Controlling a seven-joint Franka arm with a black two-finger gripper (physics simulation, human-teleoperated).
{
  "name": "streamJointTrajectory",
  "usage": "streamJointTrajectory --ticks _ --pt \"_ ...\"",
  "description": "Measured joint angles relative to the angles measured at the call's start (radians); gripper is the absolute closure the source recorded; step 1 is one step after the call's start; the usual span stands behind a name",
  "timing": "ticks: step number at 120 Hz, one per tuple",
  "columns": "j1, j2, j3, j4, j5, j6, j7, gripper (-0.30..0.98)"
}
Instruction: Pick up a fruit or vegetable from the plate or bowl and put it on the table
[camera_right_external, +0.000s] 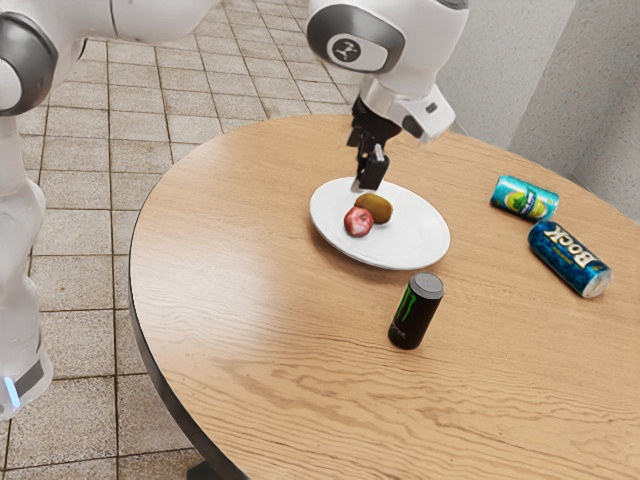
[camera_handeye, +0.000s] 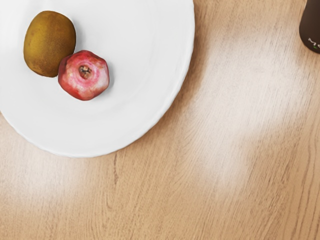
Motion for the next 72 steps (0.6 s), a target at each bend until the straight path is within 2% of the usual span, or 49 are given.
streamJointTrajectory --ticks 24,33,48,72 --pt "0.008 0.000 0.030 -0.019 -0.019 0.046 -0.018 0.00" --pt "0.004 0.006 0.048 -0.090 -0.048 0.051 -0.101 0.00" --pt "-0.068 0.033 0.160 -0.126 -0.137 0.059 -0.260 0.00" --pt "-0.018 0.064 0.185 -0.110 -0.194 0.086 -0.460 0.00"
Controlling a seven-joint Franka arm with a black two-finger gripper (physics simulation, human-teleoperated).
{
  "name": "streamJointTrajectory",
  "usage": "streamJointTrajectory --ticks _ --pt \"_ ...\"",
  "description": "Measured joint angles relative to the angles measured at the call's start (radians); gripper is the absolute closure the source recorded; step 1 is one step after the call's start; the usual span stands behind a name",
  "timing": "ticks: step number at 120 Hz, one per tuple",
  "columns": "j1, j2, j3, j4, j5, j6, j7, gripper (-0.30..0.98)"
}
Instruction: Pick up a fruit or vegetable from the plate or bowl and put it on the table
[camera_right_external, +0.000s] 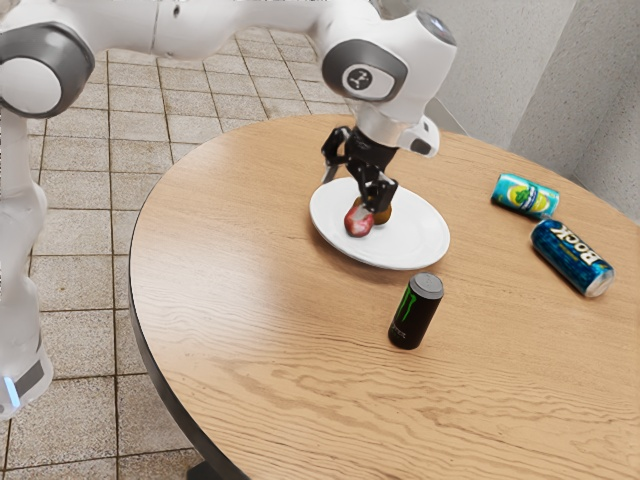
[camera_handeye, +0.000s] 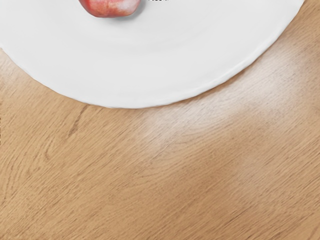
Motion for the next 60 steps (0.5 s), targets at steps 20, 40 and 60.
streamJointTrajectory --ticks 20,40,60 --pt "0.145 0.043 0.001 -0.007 -0.027 0.039 -0.120 0.00" --pt "0.224 0.082 -0.003 -0.022 -0.049 0.109 -0.193 0.00" --pt "0.179 0.081 -0.010 -0.021 -0.051 0.153 -0.246 0.00"
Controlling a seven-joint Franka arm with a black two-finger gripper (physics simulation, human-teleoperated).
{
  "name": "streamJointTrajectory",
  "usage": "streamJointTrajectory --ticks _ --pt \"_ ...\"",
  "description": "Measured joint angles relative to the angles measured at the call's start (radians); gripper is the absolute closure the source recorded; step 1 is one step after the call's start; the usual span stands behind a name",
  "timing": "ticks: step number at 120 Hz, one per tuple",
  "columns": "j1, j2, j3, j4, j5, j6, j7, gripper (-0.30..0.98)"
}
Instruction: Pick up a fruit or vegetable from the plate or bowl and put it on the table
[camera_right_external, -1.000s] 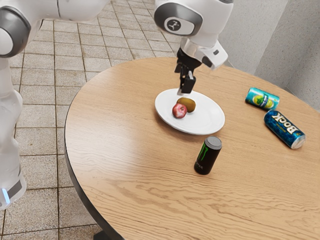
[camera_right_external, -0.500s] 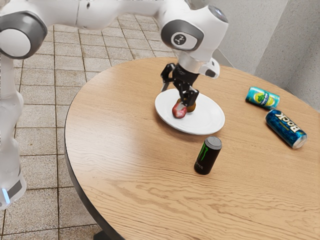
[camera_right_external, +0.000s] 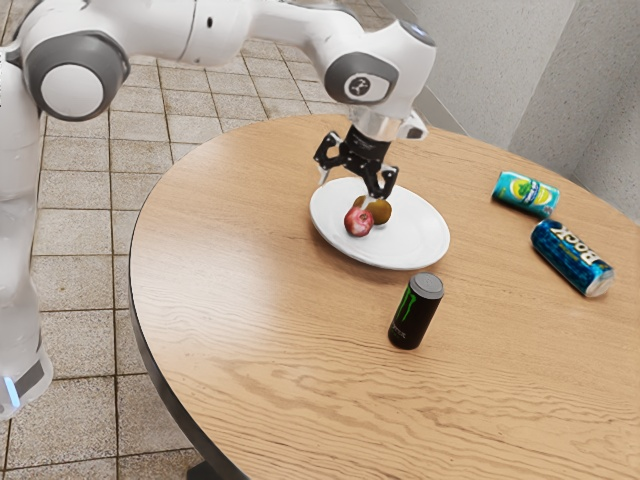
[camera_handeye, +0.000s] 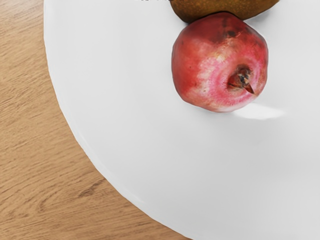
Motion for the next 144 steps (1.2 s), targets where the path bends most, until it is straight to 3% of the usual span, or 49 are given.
streamJointTrajectory --ticks 59,93,144 --pt "0.076 0.140 -0.018 0.078 -0.063 0.089 -0.055 0.00" --pt "0.073 0.146 -0.019 0.065 -0.030 0.104 0.011 0.00" --pt "0.113 0.180 -0.019 0.069 -0.047 0.120 0.087 0.00"
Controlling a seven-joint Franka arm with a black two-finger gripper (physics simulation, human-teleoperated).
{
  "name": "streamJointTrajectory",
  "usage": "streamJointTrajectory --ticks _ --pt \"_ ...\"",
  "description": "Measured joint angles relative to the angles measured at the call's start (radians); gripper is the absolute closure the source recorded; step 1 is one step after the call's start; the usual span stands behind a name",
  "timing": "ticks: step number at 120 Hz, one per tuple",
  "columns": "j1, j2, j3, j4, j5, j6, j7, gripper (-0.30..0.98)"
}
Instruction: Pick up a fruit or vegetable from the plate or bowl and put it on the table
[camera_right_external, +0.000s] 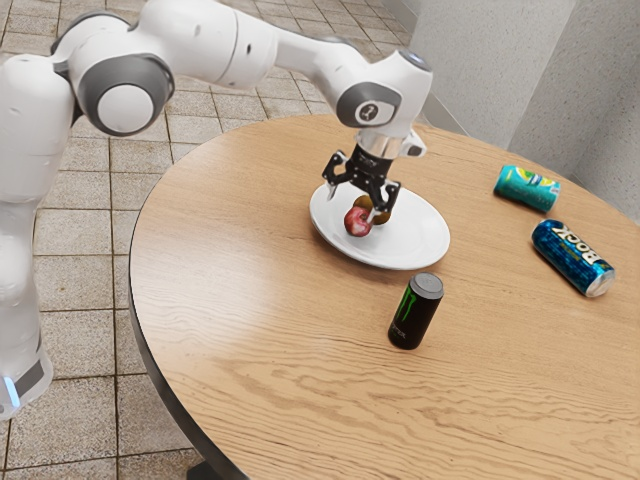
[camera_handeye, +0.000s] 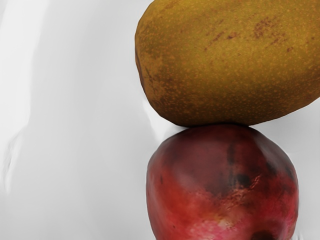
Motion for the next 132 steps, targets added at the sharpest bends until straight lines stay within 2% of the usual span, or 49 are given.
streamJointTrajectory --ticks 31,132 --pt "0.007 0.010 -0.001 0.003 -0.021 0.006 0.024 0.00" --pt "0.027 0.064 -0.032 0.018 -0.029 0.062 0.057 0.00"
